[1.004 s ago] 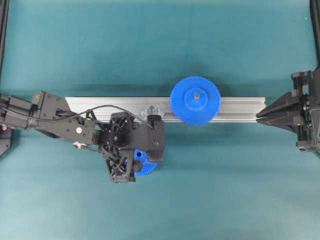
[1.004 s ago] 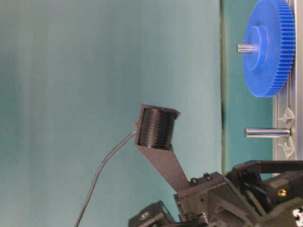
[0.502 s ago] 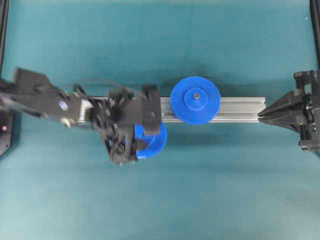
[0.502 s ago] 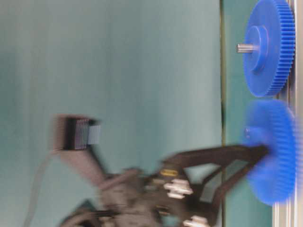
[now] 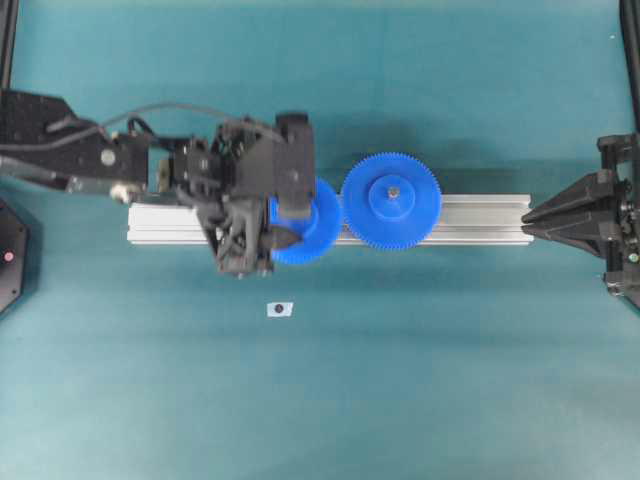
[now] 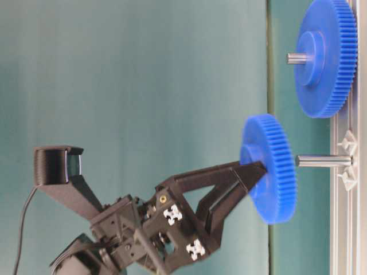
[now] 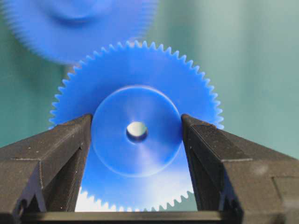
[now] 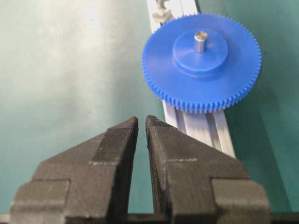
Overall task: Find the location of the shaft and insert the small gear.
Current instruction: 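Carry the gear to the empty shaft beside the large gear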
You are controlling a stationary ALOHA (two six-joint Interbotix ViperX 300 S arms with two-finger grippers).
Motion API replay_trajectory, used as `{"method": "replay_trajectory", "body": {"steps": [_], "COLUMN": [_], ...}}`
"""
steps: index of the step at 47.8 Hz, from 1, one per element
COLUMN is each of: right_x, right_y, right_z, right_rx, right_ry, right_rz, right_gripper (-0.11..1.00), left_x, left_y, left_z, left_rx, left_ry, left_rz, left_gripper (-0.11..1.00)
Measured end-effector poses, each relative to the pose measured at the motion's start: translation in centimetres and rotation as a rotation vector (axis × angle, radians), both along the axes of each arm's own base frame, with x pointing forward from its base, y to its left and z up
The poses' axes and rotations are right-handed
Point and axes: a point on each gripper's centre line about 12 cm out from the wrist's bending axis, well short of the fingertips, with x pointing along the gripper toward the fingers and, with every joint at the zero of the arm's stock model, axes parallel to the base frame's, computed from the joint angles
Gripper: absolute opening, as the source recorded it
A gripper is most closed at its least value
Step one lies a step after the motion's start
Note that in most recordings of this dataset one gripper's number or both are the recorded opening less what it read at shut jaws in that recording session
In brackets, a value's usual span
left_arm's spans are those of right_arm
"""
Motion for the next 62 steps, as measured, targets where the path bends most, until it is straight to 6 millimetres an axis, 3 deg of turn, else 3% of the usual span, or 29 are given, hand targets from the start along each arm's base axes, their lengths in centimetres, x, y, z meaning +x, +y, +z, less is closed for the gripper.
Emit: {"method": "replay_trajectory", "body": {"steps": [14,32,62], "right_x": [-0.1,-0.4,-0.6], "right_y": [-0.2,-0.3,-0.5], "right_z": [-0.2,-0.2,-0.2], "right_rx": [0.0,0.001,-0.001], "right_ry": [0.005,-0.008,-0.018], "right_rz": [-0.011,-0.022,-0.029], "right_gripper": [0.19,0.19,0.19], "left_x": [0.6,1.7,0.9], "left_y": [0.2,0.3,0.3], "left_z": [-2.3,-2.8,-3.2], "left_rx": [0.017,0.018,0.016], "left_ry": [0.057,0.062,0.146], "left_rz": [-0.015,-0.015,-0.018], "left_gripper": [0.66,0.66,0.66]}}
